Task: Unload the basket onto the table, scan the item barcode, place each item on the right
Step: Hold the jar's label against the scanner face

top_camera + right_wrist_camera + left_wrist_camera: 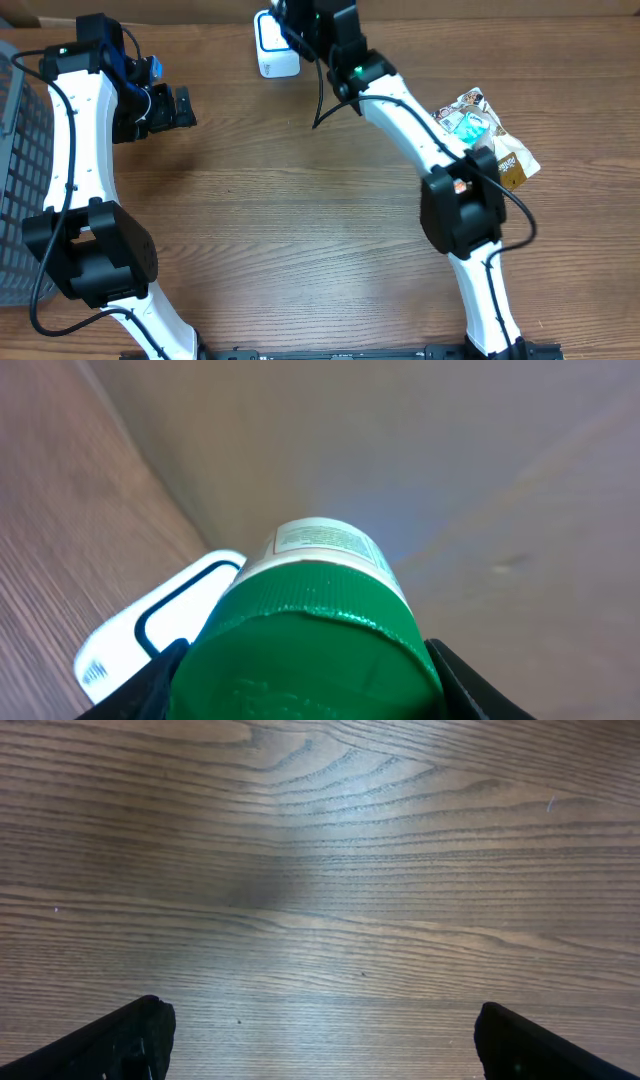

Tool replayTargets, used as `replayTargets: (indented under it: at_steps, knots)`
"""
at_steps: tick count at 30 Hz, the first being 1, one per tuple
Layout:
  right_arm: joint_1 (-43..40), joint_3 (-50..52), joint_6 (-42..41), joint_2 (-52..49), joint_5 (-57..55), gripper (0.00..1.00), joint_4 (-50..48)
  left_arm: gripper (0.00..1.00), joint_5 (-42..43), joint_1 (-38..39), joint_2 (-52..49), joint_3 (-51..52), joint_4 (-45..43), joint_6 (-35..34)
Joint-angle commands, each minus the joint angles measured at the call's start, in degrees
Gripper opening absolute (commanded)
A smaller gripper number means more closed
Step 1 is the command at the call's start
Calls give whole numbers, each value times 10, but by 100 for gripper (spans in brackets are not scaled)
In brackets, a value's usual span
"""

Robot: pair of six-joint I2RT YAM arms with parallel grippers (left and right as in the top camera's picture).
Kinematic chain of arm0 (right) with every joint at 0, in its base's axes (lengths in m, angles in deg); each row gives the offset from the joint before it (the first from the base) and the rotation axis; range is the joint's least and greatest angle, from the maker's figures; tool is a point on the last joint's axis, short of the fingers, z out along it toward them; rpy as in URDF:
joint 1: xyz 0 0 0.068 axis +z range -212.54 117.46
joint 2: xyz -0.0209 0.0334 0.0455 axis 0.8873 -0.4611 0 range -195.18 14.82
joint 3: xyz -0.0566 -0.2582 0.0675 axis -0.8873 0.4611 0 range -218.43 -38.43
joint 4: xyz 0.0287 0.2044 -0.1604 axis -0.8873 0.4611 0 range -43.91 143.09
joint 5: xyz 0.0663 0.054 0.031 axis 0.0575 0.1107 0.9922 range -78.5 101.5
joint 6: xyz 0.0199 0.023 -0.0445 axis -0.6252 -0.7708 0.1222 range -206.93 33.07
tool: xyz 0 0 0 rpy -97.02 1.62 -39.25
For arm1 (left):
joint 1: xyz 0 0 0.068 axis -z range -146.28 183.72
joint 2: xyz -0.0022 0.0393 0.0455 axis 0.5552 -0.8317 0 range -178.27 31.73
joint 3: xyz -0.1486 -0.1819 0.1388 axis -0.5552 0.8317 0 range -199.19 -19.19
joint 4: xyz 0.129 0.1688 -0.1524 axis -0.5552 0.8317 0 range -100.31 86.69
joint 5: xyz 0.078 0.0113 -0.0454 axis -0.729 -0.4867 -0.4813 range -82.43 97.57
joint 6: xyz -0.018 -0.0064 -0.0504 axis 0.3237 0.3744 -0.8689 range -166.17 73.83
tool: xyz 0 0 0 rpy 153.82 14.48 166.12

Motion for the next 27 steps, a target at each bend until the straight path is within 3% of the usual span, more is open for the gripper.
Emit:
replayTargets:
  at_steps: [1,8,27]
  knots:
    - [0,-3,57,-16,12,28,-46,100,-3,2,14,-10,0,12]
    - [0,-3,71,-46,12,25,-121,99,-3,2,14,-10,0,12]
    - [0,-3,143,-50,12,25,-167,100,-3,2,14,-10,0,12]
